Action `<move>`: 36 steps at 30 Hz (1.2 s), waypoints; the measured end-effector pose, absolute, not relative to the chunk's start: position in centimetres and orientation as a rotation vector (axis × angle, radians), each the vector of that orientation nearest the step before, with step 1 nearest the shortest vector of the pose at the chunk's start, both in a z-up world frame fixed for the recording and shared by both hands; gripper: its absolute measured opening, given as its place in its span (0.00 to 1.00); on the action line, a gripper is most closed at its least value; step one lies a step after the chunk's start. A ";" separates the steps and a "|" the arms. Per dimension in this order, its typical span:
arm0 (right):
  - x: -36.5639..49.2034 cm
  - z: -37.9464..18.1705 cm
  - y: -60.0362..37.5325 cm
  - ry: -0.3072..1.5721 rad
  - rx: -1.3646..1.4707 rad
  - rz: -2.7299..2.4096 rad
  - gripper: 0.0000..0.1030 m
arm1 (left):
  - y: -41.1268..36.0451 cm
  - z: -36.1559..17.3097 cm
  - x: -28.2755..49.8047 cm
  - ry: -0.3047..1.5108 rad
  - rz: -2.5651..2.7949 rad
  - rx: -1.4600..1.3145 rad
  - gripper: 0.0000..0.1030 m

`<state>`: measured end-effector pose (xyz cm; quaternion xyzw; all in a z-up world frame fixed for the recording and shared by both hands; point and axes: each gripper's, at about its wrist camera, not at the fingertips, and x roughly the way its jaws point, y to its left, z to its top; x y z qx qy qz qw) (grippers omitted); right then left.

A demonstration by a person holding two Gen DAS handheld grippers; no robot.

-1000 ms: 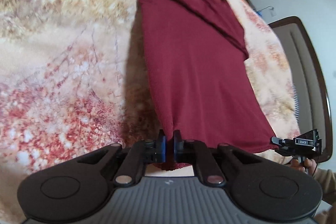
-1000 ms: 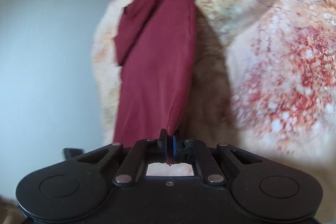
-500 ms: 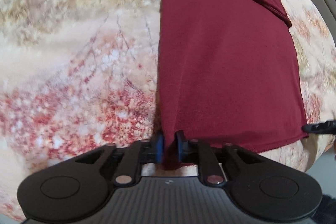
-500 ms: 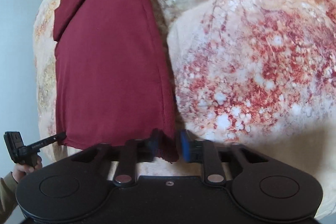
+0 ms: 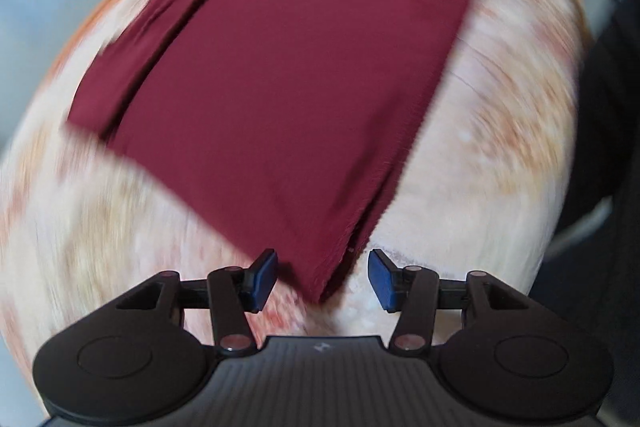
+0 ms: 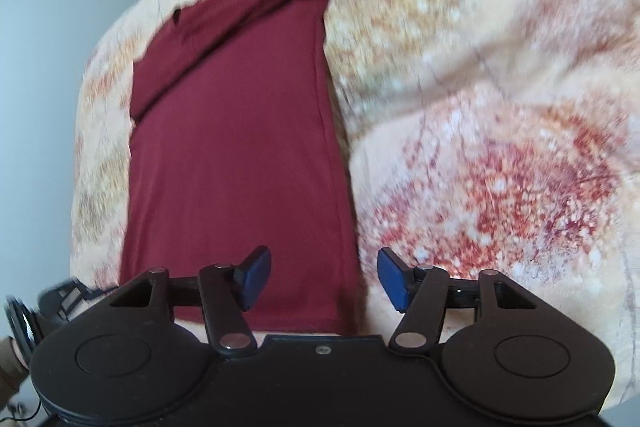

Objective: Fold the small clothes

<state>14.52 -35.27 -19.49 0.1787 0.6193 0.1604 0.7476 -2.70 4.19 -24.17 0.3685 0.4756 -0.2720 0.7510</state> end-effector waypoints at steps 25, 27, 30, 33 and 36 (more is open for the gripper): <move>2.2 -11.7 -32.4 1.153 0.463 0.041 0.66 | 8.1 -30.8 -6.5 0.345 -0.932 1.316 0.16; 2.3 -11.6 -32.2 1.146 0.455 0.045 0.66 | 7.6 -28.8 -5.0 0.462 -0.923 1.170 0.14; 2.9 -11.5 -32.0 1.141 0.412 0.071 0.66 | 8.1 -25.0 -1.6 0.686 -0.887 0.842 0.12; 3.9 -11.6 -31.0 1.152 0.277 0.131 0.66 | 9.4 -22.4 2.0 0.853 -0.806 0.499 0.12; 4.9 -12.2 -29.7 1.166 0.101 0.241 0.66 | 10.7 -21.5 5.4 0.969 -0.697 0.216 0.11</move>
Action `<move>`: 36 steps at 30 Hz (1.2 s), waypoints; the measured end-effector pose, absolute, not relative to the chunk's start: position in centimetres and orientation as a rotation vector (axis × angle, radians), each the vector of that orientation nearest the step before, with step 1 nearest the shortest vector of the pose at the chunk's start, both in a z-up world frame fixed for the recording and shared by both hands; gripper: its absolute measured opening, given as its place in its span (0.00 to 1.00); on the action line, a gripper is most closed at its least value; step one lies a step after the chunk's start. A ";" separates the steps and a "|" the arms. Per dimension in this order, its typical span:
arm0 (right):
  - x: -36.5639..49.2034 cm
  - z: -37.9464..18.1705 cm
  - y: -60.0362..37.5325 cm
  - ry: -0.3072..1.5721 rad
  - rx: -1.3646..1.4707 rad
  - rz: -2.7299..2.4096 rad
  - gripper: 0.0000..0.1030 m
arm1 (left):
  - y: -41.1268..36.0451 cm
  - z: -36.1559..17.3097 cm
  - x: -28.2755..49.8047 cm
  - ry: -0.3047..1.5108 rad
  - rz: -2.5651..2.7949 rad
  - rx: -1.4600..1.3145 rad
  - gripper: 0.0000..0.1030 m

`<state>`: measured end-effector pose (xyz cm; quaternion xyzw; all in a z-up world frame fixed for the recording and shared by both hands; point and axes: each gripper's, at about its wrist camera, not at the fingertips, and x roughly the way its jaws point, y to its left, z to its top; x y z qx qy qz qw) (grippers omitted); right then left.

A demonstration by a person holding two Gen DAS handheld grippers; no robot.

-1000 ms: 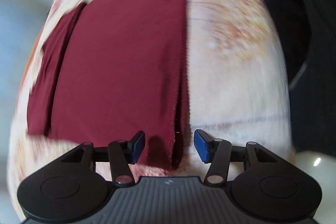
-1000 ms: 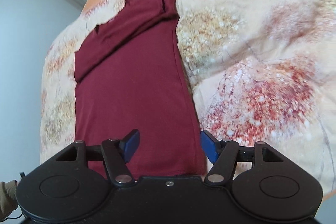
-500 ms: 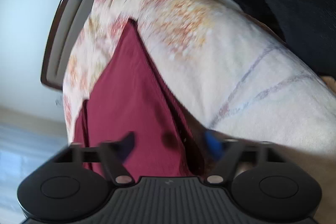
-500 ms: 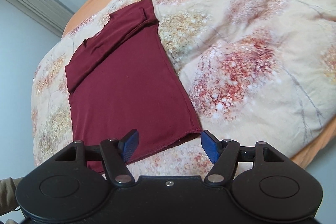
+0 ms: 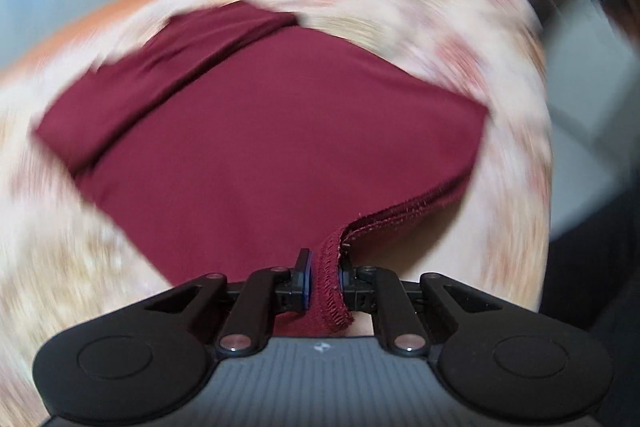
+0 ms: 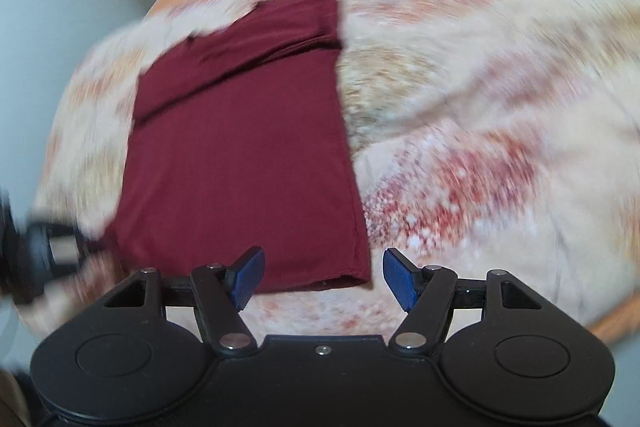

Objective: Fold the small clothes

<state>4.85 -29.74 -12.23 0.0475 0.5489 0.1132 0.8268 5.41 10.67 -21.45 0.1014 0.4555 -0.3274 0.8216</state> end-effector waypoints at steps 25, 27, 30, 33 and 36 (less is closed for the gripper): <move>7.0 -23.6 -29.4 0.618 -1.114 1.397 0.57 | 12.1 -23.1 11.4 1.176 -0.001 -0.392 0.11; 7.6 -24.1 -29.1 0.603 -1.106 1.427 0.51 | 12.1 -23.0 11.5 1.179 0.009 -0.398 0.11; 8.7 -24.5 -28.2 0.660 -1.049 1.473 0.25 | 11.9 -23.1 11.7 1.192 0.009 -0.390 0.11; 12.4 -23.8 -27.6 0.941 -0.748 1.440 0.05 | 12.1 -23.0 12.2 1.194 -0.008 -0.377 0.12; 18.6 -22.4 -29.8 1.120 -0.201 1.259 0.05 | 12.8 -22.4 12.9 1.172 -0.047 -0.383 0.12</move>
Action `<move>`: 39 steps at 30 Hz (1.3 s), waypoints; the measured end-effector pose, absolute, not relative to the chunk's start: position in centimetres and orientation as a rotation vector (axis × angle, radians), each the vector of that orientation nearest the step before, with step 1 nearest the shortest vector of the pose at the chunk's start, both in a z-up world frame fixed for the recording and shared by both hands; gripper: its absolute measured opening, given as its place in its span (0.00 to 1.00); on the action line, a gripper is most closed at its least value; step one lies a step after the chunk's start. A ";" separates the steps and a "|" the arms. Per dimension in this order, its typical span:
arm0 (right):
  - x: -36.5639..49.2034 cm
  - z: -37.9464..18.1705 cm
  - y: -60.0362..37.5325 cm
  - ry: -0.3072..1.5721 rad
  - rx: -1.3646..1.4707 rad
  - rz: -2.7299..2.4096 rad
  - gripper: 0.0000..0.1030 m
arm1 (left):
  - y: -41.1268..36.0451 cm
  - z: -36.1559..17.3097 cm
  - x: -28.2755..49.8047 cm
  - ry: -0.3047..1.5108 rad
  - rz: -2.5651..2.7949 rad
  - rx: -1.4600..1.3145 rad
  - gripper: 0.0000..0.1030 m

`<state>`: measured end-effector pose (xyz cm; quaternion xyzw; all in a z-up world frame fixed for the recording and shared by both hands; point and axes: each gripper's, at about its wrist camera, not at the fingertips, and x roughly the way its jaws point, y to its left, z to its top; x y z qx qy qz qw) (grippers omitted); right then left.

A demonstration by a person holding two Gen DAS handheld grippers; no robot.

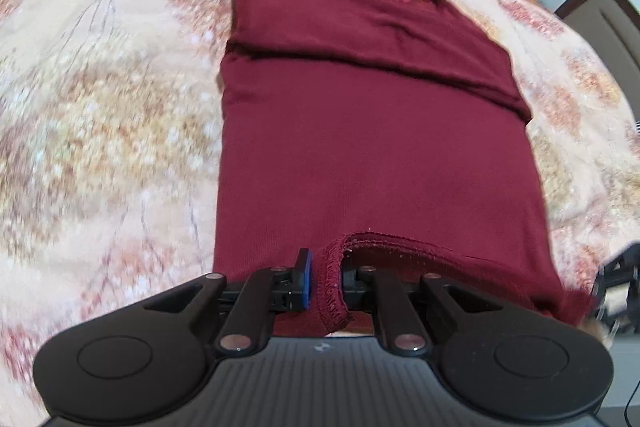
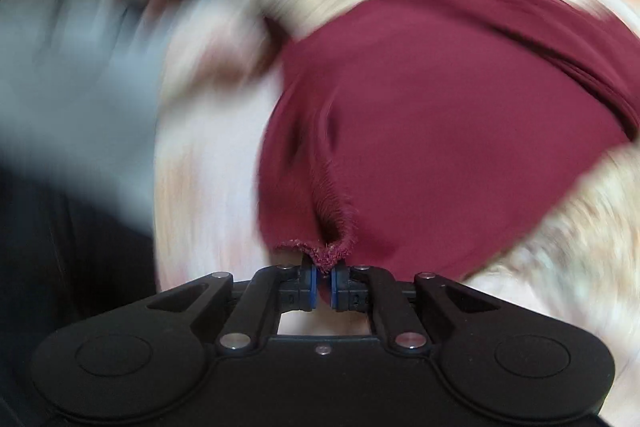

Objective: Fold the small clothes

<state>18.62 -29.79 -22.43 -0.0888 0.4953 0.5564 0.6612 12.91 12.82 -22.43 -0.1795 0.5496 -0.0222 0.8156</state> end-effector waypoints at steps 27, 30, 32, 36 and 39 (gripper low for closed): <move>28.4 -27.7 -30.1 1.216 0.311 0.736 0.45 | 17.6 -27.3 19.3 1.153 -0.192 -0.310 0.56; 28.7 -27.7 -29.7 1.205 0.311 0.735 0.42 | 17.4 -27.3 19.4 1.156 -0.197 -0.259 0.55; 29.0 -27.6 -29.3 1.200 0.307 0.742 0.40 | 17.4 -27.1 19.2 1.141 -0.201 -0.269 0.54; 29.3 -27.2 -28.9 1.202 0.267 0.747 0.39 | 18.1 -27.1 19.3 1.132 -0.188 -0.317 0.49; 29.3 -27.3 -28.7 1.208 0.252 0.745 0.39 | 18.1 -27.1 19.5 1.138 -0.187 -0.318 0.44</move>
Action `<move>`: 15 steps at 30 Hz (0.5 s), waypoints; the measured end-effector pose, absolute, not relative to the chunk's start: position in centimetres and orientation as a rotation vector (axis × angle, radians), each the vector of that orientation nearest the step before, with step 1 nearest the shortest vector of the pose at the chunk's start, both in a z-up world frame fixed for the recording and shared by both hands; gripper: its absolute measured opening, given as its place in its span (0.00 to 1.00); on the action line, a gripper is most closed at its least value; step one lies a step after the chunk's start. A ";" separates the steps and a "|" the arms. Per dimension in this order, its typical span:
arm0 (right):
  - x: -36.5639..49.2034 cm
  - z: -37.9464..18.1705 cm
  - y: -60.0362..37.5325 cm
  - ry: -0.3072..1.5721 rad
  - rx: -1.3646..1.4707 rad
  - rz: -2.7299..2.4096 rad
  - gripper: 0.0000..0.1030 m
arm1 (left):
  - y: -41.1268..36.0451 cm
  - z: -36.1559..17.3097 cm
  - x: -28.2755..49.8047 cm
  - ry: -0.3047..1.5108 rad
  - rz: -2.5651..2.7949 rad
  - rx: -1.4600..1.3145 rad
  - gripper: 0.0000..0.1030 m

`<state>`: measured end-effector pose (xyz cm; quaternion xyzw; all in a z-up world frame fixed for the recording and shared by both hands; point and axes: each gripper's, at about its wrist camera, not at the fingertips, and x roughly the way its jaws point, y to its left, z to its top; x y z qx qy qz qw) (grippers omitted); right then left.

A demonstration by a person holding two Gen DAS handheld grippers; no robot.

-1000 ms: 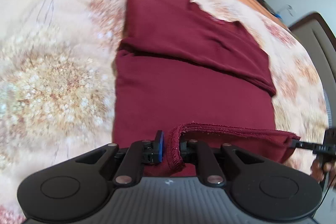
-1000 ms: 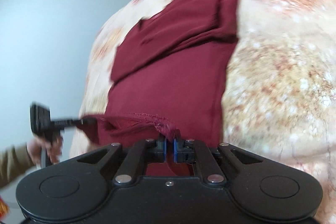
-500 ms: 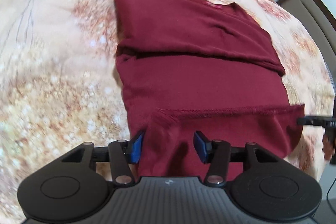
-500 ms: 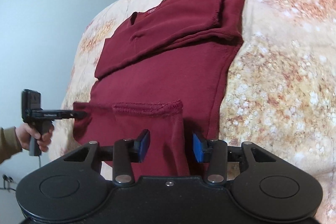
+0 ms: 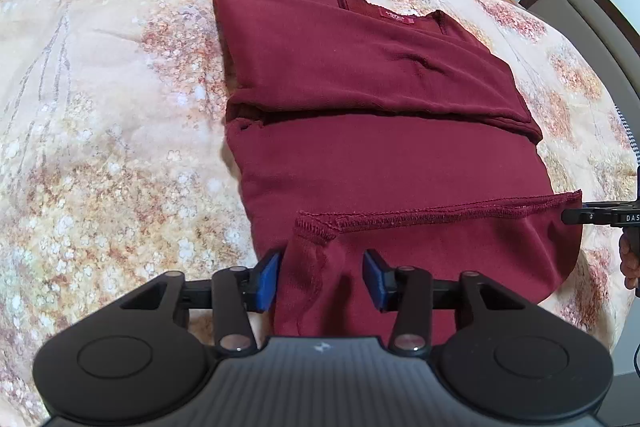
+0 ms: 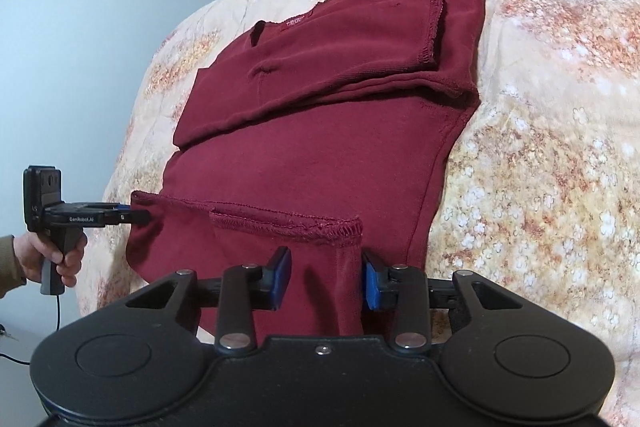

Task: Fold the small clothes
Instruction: 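Grasp the folded hem edge with both grippers and lift it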

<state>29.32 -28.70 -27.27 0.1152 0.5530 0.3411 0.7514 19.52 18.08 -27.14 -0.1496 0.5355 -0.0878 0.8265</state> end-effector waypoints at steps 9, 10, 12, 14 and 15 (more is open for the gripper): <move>29.0 -27.4 -28.1 1.216 0.195 0.747 0.33 | 18.1 -27.6 20.0 1.150 -0.164 -0.322 0.39; 29.0 -27.4 -28.0 1.217 0.186 0.749 0.25 | 18.1 -27.7 20.0 1.151 -0.163 -0.323 0.38; 29.0 -27.3 -27.8 1.216 0.174 0.762 0.06 | 18.2 -27.7 20.0 1.154 -0.160 -0.321 0.33; 28.9 -27.2 -27.7 1.209 0.168 0.767 0.06 | 18.2 -27.8 20.0 1.157 -0.166 -0.329 0.28; 28.8 -27.2 -27.8 1.206 0.169 0.770 0.06 | 18.2 -27.8 19.9 1.157 -0.170 -0.333 0.25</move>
